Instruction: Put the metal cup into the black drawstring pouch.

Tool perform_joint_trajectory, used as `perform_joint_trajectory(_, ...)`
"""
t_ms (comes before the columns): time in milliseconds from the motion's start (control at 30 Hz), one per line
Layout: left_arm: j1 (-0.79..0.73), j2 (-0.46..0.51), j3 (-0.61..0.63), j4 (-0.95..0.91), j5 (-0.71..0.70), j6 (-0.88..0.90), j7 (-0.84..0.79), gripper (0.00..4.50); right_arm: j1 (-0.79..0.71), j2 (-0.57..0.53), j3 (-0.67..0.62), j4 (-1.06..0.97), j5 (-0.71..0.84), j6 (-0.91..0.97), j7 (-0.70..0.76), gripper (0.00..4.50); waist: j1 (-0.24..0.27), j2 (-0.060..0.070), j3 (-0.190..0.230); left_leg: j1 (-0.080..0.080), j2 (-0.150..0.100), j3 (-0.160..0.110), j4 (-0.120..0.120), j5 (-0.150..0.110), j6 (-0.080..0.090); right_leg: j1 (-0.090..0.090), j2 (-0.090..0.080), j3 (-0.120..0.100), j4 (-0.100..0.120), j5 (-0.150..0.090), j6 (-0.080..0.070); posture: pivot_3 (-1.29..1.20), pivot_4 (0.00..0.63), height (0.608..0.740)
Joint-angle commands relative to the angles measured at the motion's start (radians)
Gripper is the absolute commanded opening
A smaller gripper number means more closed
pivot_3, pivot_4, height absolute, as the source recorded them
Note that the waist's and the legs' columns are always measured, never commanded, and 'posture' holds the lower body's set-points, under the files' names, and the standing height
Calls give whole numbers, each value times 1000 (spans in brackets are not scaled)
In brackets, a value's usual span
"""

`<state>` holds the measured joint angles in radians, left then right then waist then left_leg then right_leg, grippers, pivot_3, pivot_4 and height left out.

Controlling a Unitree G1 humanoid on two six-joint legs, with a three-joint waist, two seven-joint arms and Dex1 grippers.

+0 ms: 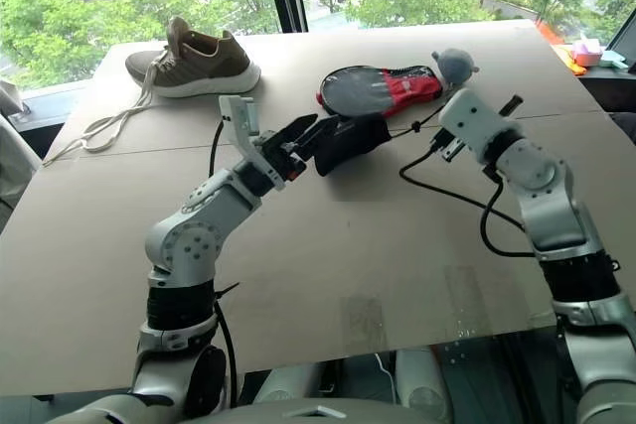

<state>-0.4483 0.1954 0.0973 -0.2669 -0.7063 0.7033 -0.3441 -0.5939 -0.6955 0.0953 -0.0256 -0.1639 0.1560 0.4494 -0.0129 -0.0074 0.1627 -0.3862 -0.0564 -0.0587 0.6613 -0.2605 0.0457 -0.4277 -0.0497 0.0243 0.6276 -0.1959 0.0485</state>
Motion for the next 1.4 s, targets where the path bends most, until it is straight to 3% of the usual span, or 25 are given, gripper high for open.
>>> perform_joint_trajectory(33,-5,52,-31,-33,49,-33,-47,3818,-130,-36,-17,40,-66,-153,-31,0,0,-1,0,0,0,0,0,0,0,0,0,0,0,0,0,0,150,740)
perform_joint_trajectory(167,-61,73,-30,-5,78,-74,-71,3818,-262,-30,8,91,-103,-270,-30,0,3,-1,1,-2,0,0,0,0,0,-1,-1,0,-1,0,0,0,150,740)
perform_joint_trajectory(367,-190,81,-82,67,175,-217,-165,3818,-336,33,53,79,-104,-342,21,0,8,-2,1,-8,0,-2,3,0,0,-5,-4,-3,-1,0,0,0,150,740)
perform_joint_trajectory(467,-269,52,-83,167,177,-287,-231,3818,-348,44,60,83,-109,-371,34,0,11,-2,1,-9,-1,-3,3,0,0,-5,-4,-4,-2,0,0,0,150,740)
perform_joint_trajectory(600,-394,54,-136,339,283,-433,-325,3818,-358,68,70,79,-96,-383,55,0,11,-2,1,-10,-2,-4,4,0,0,-6,-3,-5,-1,0,0,0,150,740)
perform_joint_trajectory(767,-476,26,-130,487,344,-558,-341,3818,-372,103,71,77,-92,-381,71,0,5,-2,1,-10,-2,-4,3,0,0,-6,-3,-5,-1,0,0,0,150,740)
perform_joint_trajectory(1400,-491,-51,-82,520,301,-536,-355,3818,-414,185,77,65,-98,-348,96,0,1,-2,1,-12,-2,-4,4,0,0,-10,-3,-4,1,0,0,0,150,740)
